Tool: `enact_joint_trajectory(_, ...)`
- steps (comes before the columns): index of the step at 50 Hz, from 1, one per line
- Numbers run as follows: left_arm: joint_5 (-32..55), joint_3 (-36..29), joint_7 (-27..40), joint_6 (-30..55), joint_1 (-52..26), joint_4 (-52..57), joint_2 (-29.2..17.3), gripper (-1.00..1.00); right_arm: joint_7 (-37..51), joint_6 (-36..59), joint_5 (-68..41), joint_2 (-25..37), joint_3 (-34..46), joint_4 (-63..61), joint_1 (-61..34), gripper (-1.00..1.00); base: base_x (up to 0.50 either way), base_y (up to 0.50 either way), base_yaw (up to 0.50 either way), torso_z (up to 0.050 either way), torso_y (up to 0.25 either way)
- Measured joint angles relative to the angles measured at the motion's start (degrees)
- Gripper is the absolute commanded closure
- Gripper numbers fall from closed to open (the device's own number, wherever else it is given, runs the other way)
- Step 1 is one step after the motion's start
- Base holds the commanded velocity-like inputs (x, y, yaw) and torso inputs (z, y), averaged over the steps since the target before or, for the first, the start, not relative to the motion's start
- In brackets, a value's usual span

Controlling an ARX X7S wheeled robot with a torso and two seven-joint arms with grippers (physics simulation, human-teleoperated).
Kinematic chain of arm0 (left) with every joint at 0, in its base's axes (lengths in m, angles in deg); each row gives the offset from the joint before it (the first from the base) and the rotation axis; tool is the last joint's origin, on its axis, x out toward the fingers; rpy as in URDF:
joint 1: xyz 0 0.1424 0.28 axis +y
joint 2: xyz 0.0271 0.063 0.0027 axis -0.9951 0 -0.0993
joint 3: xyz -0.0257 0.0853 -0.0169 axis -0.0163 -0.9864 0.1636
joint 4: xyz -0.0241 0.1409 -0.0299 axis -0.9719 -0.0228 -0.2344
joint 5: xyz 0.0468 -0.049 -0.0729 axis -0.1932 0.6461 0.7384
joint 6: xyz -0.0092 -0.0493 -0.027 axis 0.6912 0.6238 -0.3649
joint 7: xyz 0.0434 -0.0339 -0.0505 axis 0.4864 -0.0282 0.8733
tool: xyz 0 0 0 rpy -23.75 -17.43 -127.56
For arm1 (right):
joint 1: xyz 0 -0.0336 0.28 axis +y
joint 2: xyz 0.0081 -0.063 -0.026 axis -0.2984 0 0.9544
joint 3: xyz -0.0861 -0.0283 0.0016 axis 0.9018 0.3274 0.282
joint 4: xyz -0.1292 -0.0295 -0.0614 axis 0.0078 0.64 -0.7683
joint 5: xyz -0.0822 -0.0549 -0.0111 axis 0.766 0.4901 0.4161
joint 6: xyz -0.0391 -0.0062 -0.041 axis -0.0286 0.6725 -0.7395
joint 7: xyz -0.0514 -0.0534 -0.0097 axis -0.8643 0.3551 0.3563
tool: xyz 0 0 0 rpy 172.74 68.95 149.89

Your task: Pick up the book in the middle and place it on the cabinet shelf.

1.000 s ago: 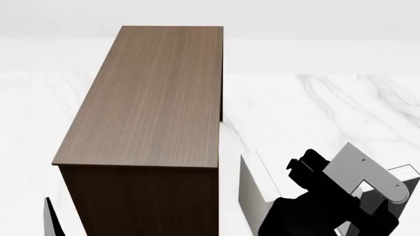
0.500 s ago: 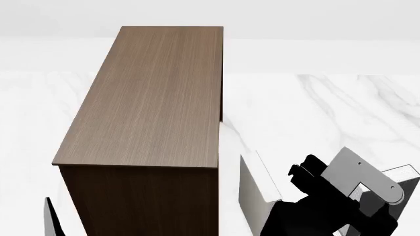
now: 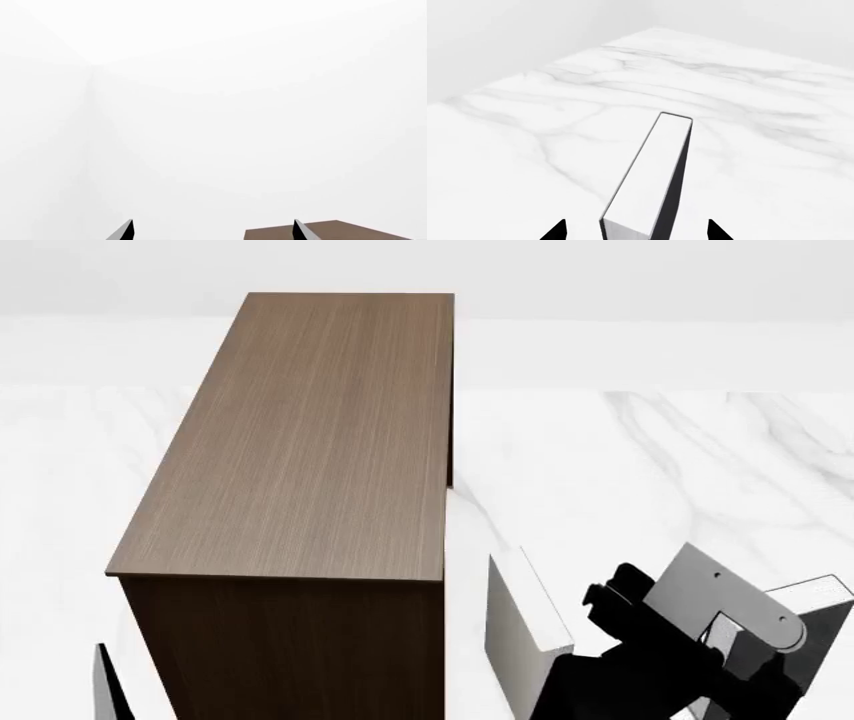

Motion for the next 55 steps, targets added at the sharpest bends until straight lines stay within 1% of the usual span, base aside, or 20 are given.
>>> enact_joint_trajectory(43, 0.13, -0.90, 0.76, 0.39, -0.25, -0.27, -0.66, -1.00, -4.16, -10.72, 2.42, -2.04, 2.11, 21.39, -5.89, -1.00, 0.00, 0.00, 0.00, 0.000, 0.000)
enact_joint_trajectory(50, 0.17, -1.01, 0.89, 0.47, -0.28, -0.25, -0.78, -1.00, -5.14, -13.39, 2.73, -2.63, 2.30, 26.40, -7.49, -1.00, 0.00, 0.00, 0.00, 0.000, 0.000)
enact_joint_trajectory(51, 0.17, -1.03, 0.91, 0.47, -0.28, -0.26, -0.80, -1.00, -5.28, -13.74, 2.79, -2.71, 2.33, 27.08, -7.72, 1.00, 0.00, 0.00, 0.00, 0.000, 0.000)
enact_joint_trajectory(55, 0.20, -1.09, 1.00, 0.52, -0.31, -0.27, -0.85, -1.00, -5.64, -14.86, 3.24, -3.02, 2.69, 29.24, -8.46, 1.00, 0.00, 0.00, 0.00, 0.000, 0.000)
